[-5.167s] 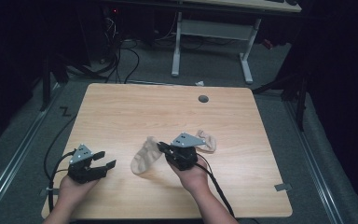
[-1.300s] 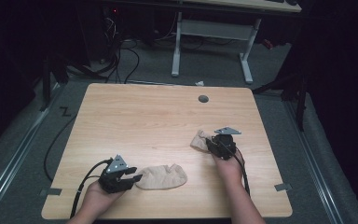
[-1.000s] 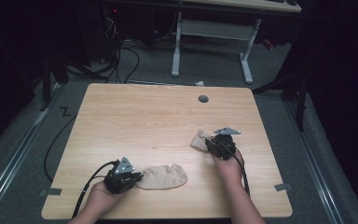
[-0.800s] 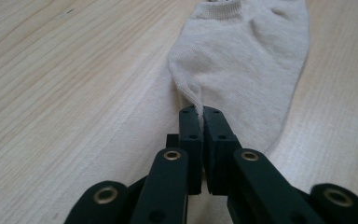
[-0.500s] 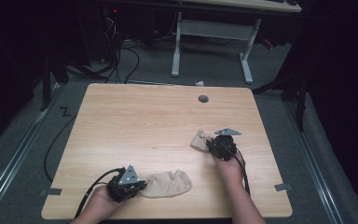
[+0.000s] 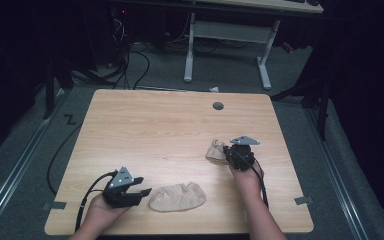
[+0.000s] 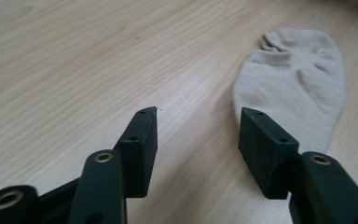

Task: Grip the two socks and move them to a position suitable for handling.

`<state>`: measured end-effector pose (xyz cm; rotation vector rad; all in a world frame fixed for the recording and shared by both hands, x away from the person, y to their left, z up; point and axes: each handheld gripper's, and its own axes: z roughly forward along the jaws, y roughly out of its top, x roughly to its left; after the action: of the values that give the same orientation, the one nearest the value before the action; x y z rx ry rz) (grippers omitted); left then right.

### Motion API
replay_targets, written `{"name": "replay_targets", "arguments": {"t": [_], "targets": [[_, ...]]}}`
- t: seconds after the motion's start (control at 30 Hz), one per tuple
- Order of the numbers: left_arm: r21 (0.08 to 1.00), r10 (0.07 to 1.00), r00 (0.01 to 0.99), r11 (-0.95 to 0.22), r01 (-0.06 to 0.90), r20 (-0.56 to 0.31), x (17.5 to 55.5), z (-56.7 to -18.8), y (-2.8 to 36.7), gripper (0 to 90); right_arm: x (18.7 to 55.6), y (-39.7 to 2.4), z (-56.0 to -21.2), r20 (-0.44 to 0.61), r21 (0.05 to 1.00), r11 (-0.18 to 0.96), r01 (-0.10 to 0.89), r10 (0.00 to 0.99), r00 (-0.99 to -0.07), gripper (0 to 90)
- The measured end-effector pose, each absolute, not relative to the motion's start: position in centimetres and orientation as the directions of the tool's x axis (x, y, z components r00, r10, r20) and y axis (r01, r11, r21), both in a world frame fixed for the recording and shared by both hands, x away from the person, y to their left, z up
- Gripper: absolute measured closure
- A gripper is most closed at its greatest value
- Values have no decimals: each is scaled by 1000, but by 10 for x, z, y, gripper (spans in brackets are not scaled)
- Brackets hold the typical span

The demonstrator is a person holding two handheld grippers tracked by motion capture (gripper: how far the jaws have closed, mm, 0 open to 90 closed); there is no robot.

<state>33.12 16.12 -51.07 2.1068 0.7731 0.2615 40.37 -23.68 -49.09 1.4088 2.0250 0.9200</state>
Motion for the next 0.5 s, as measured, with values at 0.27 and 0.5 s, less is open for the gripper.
{"name": "replay_targets", "arguments": {"t": [0.27,0.5], "targets": [[802,661,742,-384,459,-108,338,-508,177,464,396,-230,-467,-15,803,233,549,928,-373,880],[811,681,724,-357,464,-115,339,-507,181,465,389,-214,-449,-15,831,247,498,905,-424,882]]}}
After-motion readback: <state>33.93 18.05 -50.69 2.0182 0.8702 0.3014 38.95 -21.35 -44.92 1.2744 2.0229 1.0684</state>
